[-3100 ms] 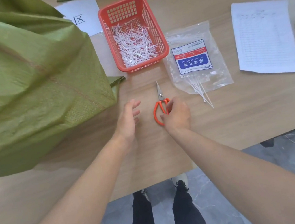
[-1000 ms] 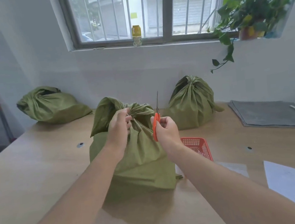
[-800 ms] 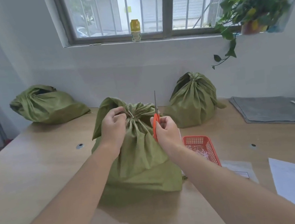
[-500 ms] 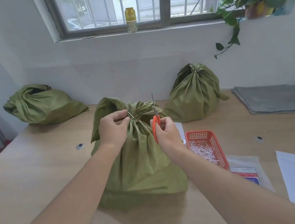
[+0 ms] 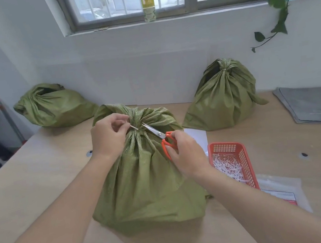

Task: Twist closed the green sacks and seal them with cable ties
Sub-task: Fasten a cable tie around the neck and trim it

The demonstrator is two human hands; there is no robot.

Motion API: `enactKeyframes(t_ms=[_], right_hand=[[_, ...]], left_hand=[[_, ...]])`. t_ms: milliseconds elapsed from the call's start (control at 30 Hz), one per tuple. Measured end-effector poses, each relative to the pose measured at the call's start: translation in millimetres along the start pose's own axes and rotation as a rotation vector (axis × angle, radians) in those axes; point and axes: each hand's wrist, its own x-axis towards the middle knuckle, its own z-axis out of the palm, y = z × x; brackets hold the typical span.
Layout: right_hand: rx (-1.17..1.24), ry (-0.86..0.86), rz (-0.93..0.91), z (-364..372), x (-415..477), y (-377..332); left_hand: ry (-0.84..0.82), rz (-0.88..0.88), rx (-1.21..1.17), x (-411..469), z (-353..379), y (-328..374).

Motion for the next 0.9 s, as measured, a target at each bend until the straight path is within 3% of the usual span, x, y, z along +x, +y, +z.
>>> enactKeyframes(t_ms=[233, 900], right_hand=[[-0.231, 0.040, -0.173, 2.7, 18.9, -4.7], [-0.267, 0.077, -0.239, 0.6, 29.4, -8.1]], left_hand=[[-0.037, 0.096, -0.089, 12.5, 0.4, 0.3], [-0.075, 0.119, -0.118, 15.4, -6.2, 13.2]])
